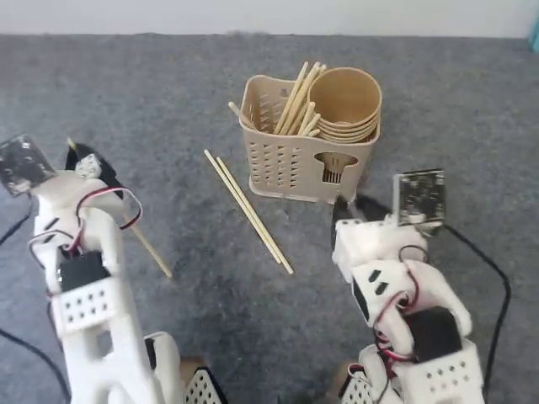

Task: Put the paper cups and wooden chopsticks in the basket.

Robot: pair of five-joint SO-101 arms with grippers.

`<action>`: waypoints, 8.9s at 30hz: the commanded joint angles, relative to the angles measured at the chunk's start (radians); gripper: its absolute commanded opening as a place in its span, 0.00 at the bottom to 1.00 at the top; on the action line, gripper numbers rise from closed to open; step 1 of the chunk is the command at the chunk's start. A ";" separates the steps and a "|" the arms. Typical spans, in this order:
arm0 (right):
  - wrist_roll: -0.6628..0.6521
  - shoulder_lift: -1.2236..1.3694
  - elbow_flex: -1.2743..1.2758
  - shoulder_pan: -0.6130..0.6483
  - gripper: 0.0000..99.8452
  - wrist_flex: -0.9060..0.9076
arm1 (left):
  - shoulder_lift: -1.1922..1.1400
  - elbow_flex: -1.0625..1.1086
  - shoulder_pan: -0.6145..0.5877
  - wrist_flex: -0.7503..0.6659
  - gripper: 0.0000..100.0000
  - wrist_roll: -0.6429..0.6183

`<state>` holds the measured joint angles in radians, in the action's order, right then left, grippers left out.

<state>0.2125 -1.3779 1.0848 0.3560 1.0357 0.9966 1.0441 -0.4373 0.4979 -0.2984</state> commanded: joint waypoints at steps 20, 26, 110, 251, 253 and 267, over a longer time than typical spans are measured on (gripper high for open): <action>-0.158 -0.025 0.497 0.162 0.09 -0.367 | -0.091 -0.588 0.715 -0.299 0.01 0.061; -0.163 -0.025 0.519 0.136 0.09 -0.421 | -0.408 -0.972 0.729 -0.295 0.01 0.061; -0.137 0.911 0.095 0.297 0.09 -0.685 | -1.547 -1.058 0.376 0.381 0.18 -0.374; -0.163 -0.012 0.190 0.444 0.01 -1.231 | -0.368 -0.038 0.106 -0.137 0.01 -0.064; -0.163 -0.012 0.189 0.389 0.01 -1.293 | -0.370 -0.027 0.126 -0.143 0.01 -0.031; -0.160 0.323 -0.103 0.124 0.01 -1.540 | -0.374 0.160 0.203 -0.517 0.01 -0.017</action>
<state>0.0407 -1.1983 1.1293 0.5094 -0.4818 0.5854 1.2052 -0.2440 0.0315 -0.3230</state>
